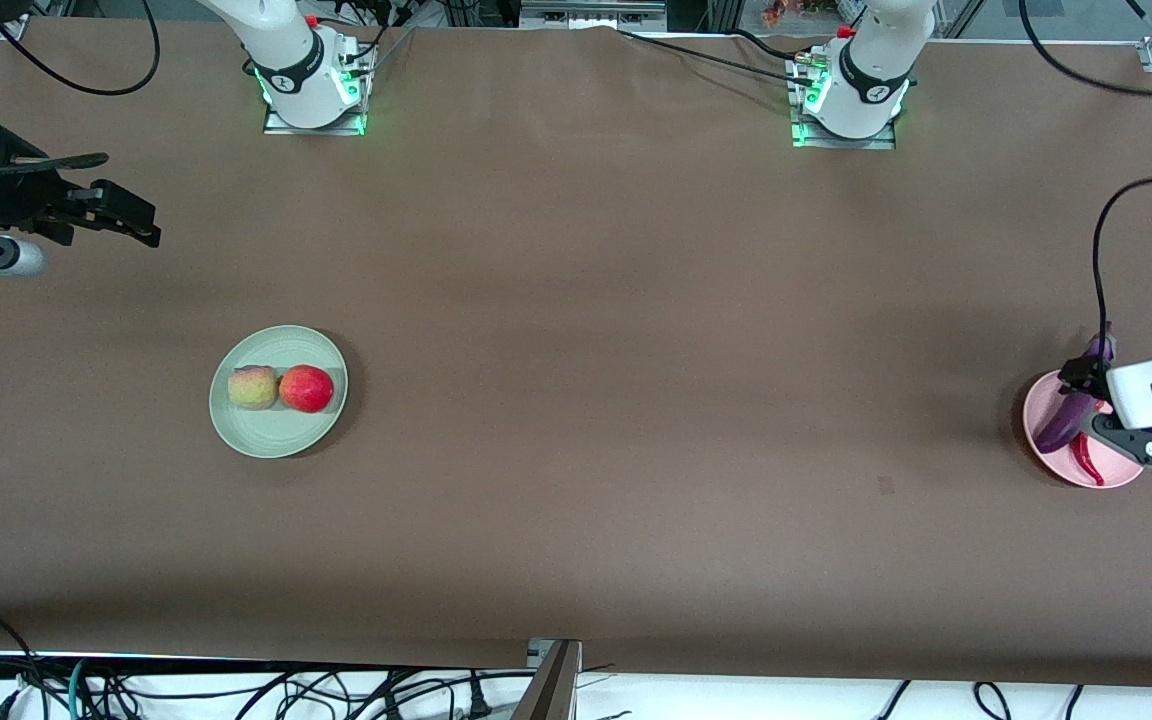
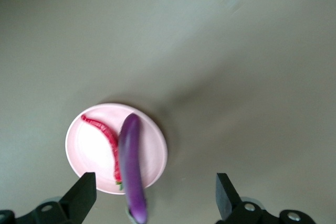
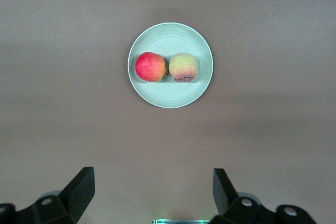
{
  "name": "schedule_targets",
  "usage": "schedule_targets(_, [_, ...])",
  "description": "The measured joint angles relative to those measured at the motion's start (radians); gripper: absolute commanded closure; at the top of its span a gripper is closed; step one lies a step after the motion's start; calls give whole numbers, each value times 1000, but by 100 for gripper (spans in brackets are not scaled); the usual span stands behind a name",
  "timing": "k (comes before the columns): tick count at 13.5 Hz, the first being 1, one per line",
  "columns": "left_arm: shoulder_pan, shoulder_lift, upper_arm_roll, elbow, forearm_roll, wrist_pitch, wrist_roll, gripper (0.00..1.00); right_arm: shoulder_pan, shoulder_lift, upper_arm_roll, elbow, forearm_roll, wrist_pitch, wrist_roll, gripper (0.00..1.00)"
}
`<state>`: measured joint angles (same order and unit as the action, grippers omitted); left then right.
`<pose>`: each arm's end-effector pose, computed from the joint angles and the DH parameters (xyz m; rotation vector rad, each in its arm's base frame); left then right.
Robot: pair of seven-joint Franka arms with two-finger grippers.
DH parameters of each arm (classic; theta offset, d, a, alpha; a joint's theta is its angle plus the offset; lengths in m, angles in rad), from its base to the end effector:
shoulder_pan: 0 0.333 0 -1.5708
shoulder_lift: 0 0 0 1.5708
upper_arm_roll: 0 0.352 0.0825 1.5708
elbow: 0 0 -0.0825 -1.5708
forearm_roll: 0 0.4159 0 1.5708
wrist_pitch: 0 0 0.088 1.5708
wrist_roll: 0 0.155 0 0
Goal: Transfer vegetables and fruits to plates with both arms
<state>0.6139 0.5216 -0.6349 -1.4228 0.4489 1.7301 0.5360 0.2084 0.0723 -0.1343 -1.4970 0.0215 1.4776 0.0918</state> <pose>0.7120 0.1183 0.4062 -2.8935 0.9052 0.2161 0.5946 0.0504 0.5992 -3.1340 0.0263 0.1438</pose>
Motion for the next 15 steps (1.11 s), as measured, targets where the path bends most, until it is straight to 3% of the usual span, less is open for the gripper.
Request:
schedule_targets(5, [-66,-47,-90,94,-142,-157,-270,0,-1,0,0,2,0,13,1,1])
schedule_targets(9, [-226,-57,-60,222,-154,-265,-521,0,-1,0,0,3,0,13,1,1])
schedule_targets(10, [-276,-76,15,230,-202,-271,-536,0,-1,0,0,3,0,13,1,1])
schedule_targets(12, [-434,-147,288,196,-373,-265,-537,0,-1,1,0,3,0,13,1,1])
schedule_targets(14, [-551,-260,502,51,-462,-153,-536,0,-1,1,0,4,0,14,1,1])
schedule_targets(15, [-571,-328,547,-45,-471,-85,-535,0,-1,1,0,4,0,14,1,1])
